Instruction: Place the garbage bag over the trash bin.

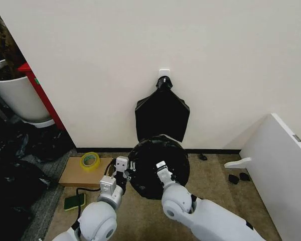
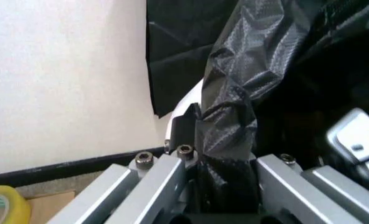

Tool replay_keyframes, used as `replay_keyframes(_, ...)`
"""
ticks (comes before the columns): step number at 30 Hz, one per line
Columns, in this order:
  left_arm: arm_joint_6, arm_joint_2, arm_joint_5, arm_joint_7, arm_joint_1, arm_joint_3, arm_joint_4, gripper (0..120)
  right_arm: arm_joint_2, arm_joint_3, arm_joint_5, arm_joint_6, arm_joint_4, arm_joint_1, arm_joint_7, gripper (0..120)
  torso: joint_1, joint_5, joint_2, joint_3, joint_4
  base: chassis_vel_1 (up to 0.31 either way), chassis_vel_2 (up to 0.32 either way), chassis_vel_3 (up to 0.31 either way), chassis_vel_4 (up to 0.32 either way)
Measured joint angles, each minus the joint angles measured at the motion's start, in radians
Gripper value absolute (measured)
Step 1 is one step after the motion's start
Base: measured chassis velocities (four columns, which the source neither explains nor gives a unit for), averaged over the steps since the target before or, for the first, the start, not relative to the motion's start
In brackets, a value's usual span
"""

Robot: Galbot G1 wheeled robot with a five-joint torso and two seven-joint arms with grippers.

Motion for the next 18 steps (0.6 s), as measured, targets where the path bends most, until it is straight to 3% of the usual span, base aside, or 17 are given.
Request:
replay_keyframes(8, -0.014, 0.003, 0.005, 0.002, -0.011, -0.014, 0.025, 0, -0.018, 0.006, -0.008, 0.027, 0.106, -0.034, -0.010, 0, 0.000, -0.0001, 0.000, 0.000, -0.0001, 0.000, 0.000, 0.000, 0.000)
replay_keyframes(18, -0.018, 0.008, 0.005, 0.003, -0.022, -0.017, 0.035, 0, -0.029, 0.017, 0.219, -0.045, 0.227, -0.078, 0.071, 0, 0.000, -0.0001, 0.000, 0.000, -0.0002, 0.000, 0.000, 0.000, 0.000)
